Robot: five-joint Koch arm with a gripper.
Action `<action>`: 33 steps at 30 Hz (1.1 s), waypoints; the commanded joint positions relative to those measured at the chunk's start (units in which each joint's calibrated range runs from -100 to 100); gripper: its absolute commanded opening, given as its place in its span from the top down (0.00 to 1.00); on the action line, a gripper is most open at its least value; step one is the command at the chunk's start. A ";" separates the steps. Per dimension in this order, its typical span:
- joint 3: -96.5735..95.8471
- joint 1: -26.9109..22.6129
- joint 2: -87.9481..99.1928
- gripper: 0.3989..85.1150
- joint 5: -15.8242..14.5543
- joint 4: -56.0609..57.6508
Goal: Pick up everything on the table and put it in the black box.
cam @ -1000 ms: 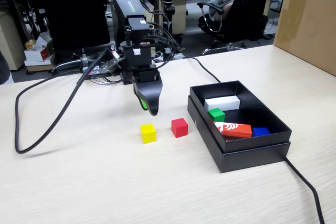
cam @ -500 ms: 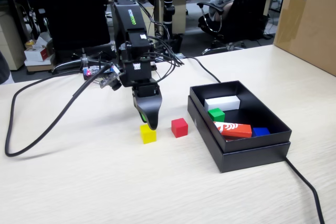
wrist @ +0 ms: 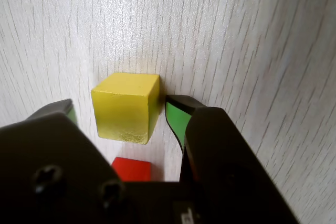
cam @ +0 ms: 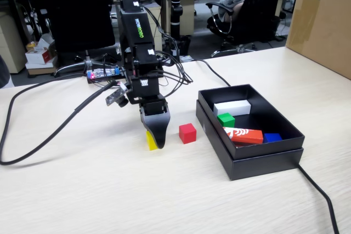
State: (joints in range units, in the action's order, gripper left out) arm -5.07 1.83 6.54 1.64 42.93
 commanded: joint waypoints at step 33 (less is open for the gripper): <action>32.90 -14.36 25.07 0.99 -7.81 30.11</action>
State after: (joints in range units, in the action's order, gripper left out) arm 21.77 -10.53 28.16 -4.96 72.98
